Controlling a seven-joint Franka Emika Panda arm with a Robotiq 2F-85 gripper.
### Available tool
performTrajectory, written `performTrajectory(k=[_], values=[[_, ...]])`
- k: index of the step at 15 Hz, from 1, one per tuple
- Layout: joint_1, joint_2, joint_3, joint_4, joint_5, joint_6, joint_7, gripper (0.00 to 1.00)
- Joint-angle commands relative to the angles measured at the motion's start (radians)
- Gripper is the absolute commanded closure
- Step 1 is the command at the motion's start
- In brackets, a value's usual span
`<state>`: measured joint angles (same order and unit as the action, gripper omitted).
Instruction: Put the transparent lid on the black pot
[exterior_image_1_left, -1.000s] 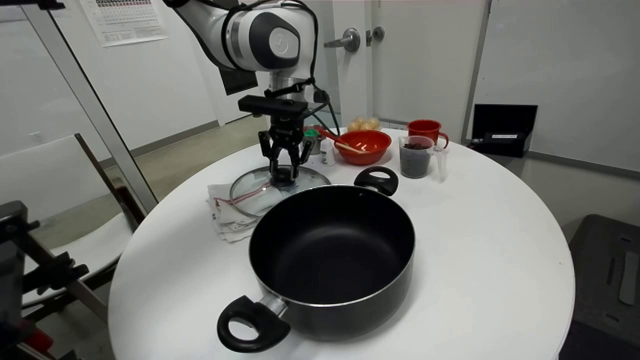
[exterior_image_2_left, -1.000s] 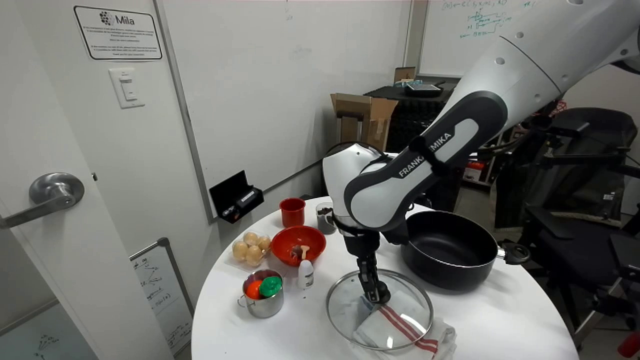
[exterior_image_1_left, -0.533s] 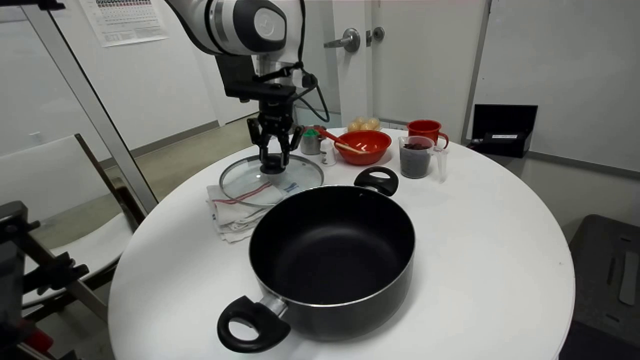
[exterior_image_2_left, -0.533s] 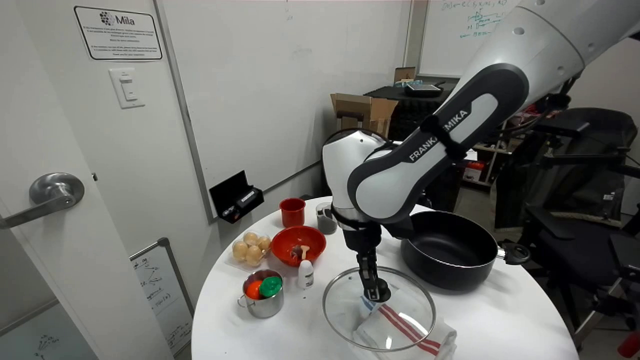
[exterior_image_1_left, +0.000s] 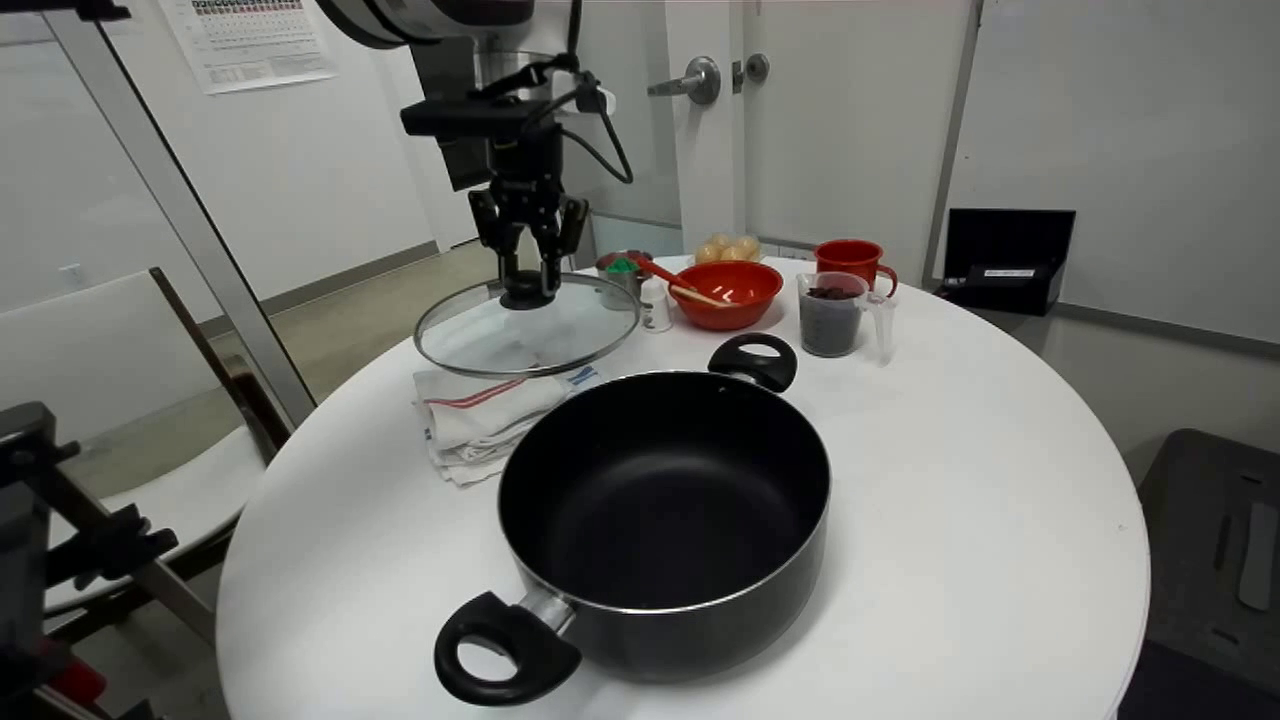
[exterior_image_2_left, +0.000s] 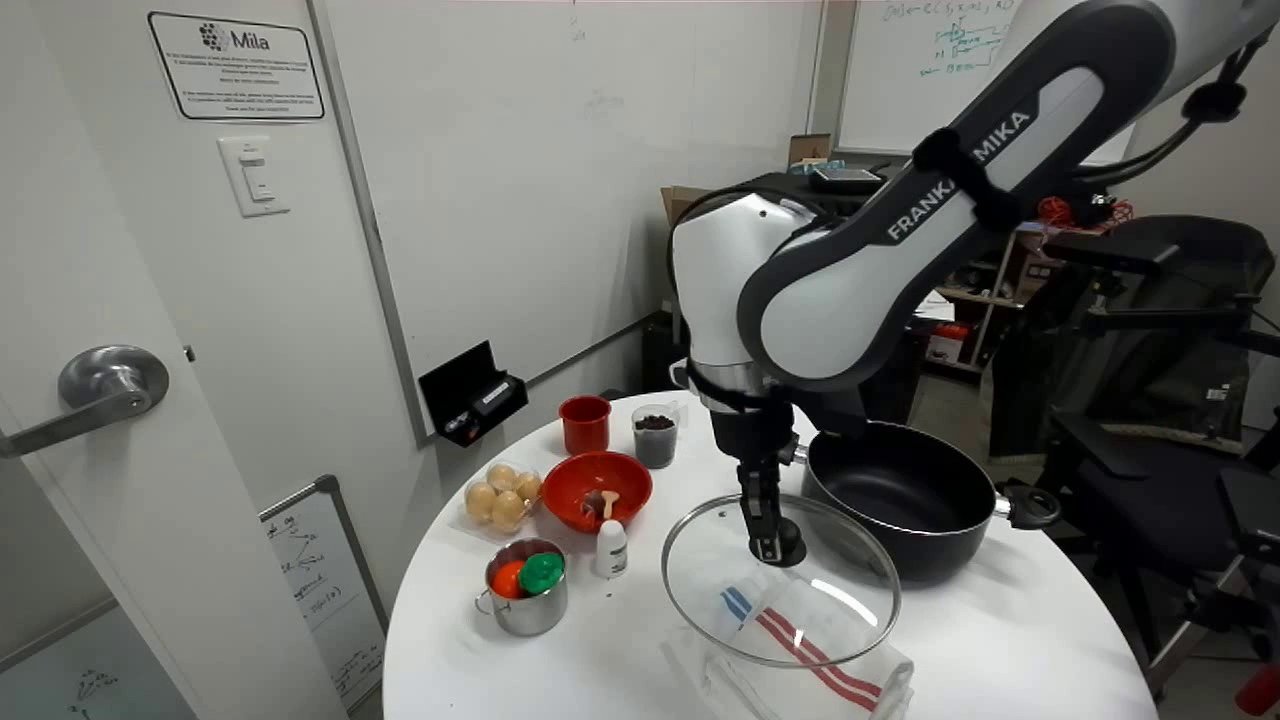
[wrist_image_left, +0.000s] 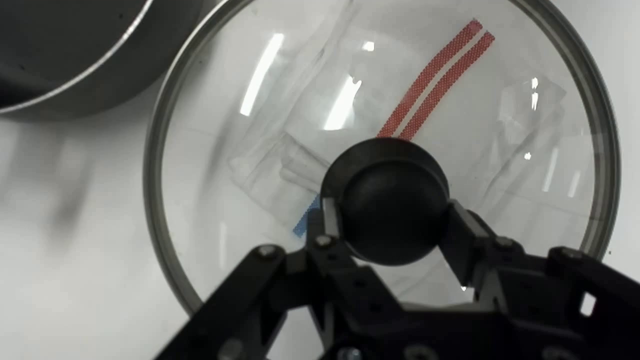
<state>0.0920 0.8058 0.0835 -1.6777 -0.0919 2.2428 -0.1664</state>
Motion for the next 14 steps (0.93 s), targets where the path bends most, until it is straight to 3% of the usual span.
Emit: performTrajectory(k=[1, 9, 14], values=[[0.012, -0.138, -0.042, -0.137, -0.016, 0.049, 0.1, 0.75], [-0.051, -0.224, -0.101, -0.232, 0.024, 0.072, 0.202, 0.75], [-0.151, -0.229, -0.111, -0.261, 0.118, 0.086, 0.2, 0.75]])
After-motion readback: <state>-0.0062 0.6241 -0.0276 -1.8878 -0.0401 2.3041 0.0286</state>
